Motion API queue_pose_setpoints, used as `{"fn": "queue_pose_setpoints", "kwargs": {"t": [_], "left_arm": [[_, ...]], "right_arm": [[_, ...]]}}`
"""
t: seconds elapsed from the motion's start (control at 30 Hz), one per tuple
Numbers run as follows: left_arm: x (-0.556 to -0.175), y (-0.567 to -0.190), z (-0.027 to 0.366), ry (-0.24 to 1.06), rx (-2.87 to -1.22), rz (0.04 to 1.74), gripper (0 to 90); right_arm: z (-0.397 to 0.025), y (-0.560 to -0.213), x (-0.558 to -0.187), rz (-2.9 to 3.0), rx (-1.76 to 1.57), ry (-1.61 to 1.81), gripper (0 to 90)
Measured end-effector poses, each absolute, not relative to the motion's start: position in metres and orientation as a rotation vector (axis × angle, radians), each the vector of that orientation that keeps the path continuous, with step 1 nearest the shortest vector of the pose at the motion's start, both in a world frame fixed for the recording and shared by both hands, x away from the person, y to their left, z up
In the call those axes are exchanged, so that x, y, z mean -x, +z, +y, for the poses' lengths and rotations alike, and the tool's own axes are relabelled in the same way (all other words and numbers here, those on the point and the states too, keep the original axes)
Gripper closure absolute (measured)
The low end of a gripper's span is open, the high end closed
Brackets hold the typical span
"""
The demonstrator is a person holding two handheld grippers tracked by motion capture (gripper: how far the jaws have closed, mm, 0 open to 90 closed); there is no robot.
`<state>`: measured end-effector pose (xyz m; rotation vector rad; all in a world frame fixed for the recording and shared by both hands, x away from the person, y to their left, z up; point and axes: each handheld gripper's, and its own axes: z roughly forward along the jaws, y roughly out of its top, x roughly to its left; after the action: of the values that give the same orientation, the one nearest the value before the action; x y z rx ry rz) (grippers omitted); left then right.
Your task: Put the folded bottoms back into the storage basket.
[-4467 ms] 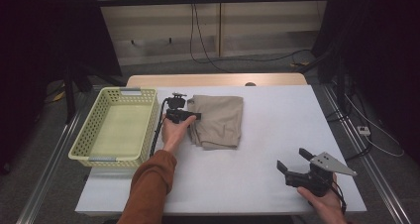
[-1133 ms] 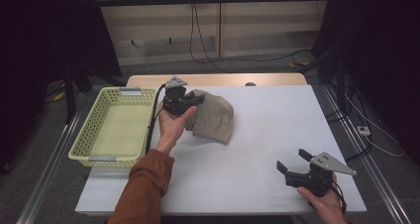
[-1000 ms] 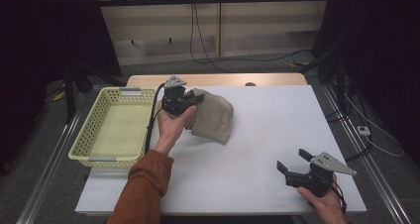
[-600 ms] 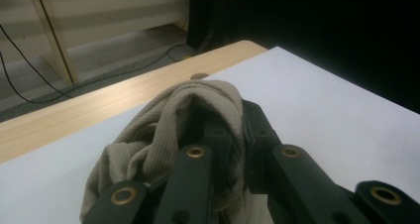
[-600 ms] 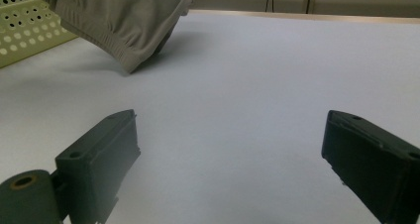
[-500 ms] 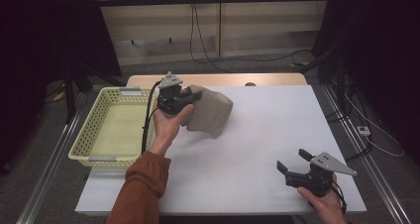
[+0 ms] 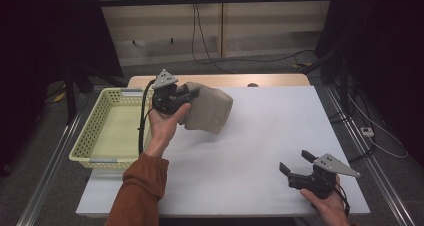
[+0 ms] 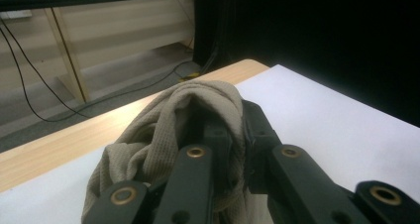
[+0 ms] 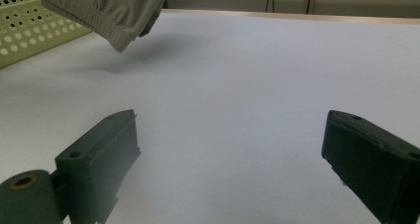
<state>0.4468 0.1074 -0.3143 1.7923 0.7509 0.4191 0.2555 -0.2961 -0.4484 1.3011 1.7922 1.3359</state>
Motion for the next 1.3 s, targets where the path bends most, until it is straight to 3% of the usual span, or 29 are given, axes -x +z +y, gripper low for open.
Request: {"fn": "queue_pose_setpoints", "kwargs": {"t": [1.3], "left_arm": [[-0.418,-0.289,0.148,0.534,-1.712,0.753,83.8]], "right_arm": [[-0.295,-0.448,-0.256,1.799,-1.294,1.338,6.9]]}}
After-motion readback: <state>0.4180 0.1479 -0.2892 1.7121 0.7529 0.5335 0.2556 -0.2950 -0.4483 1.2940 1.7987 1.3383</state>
